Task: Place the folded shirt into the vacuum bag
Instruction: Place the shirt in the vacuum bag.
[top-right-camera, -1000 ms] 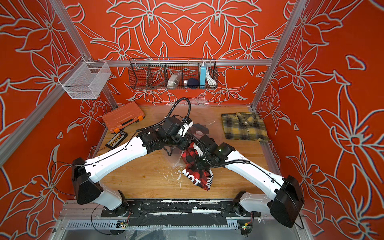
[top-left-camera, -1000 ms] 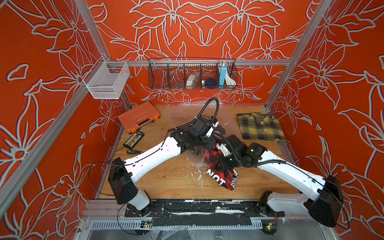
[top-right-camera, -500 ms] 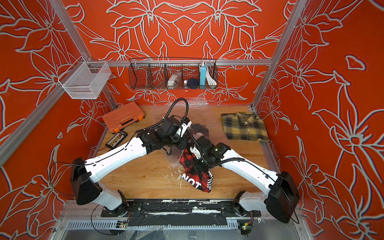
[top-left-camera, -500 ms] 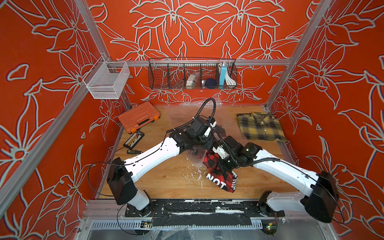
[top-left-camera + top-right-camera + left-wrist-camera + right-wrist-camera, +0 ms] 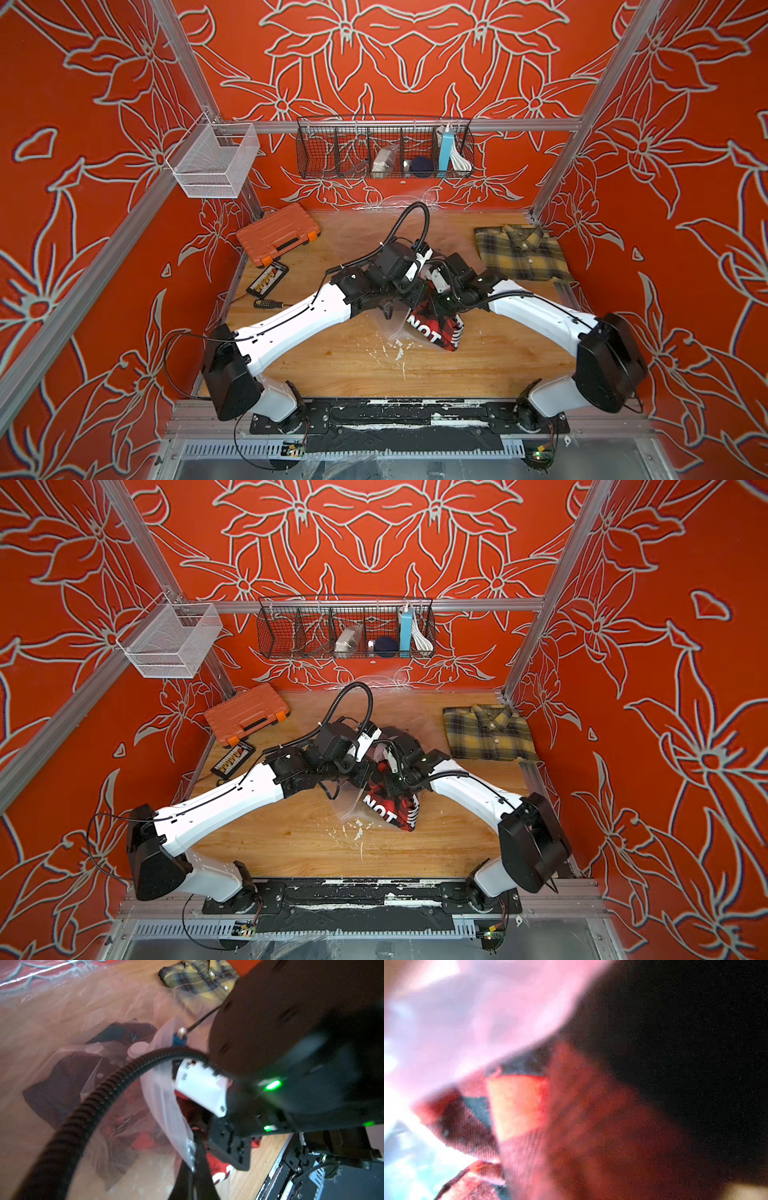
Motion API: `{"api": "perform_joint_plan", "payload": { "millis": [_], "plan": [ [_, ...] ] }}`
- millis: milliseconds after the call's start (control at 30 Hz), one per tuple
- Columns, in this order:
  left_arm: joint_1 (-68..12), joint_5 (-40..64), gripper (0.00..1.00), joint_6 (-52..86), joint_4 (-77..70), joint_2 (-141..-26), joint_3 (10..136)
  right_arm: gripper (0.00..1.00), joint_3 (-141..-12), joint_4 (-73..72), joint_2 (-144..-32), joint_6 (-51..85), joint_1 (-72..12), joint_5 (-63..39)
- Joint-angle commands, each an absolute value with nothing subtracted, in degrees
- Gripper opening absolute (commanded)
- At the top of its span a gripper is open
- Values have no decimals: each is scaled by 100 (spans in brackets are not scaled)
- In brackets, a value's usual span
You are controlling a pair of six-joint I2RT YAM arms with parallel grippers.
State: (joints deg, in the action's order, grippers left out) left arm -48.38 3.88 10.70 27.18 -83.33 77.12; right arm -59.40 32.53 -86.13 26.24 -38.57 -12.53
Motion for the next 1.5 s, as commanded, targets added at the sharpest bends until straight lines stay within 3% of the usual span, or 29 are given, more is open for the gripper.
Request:
{"api": "perform_joint_plan", "payload": {
  "millis": [0,133,433,767,1033,1133,1233,1333,1400,1467],
  "plan": [
    [-5126,800,0,914,2512,-8280,8045,0,-5853,2730,-8762,2663,-3898,-763],
    [-5153,835,0,905,2521,-8296,8142,0,-6061,2876,-9074,2602,-3928,-753],
    [-5212,872,0,965,2441,-8351,7807,0,-6684,2756,-8651,2753,-3929,-947],
    [-5213,682,0,1025,2410,-8271,7409,0,-6170,1969,-9230,2477,-3850,-490],
    [-5220,688,0,1081,2338,-8219,7321,12,-6454,1864,-8865,2417,-3860,-588],
    [-5219,627,0,1064,2347,-8219,7304,27,-6471,1787,-9214,2408,-3839,-789],
    [-5212,572,0,1044,2405,-8210,7278,55,-6514,2030,-9696,2384,-3637,-1537],
    [-5214,481,0,1037,2410,-8126,7184,86,-6394,2267,-9506,2247,-3566,-1709],
    [-5208,386,0,1009,2413,-8071,7146,97,-6477,2685,-9305,2062,-3529,-1680],
    [-5212,272,0,977,2442,-8022,7128,98,-6469,2921,-9093,1985,-3477,-1644]
  ]
}}
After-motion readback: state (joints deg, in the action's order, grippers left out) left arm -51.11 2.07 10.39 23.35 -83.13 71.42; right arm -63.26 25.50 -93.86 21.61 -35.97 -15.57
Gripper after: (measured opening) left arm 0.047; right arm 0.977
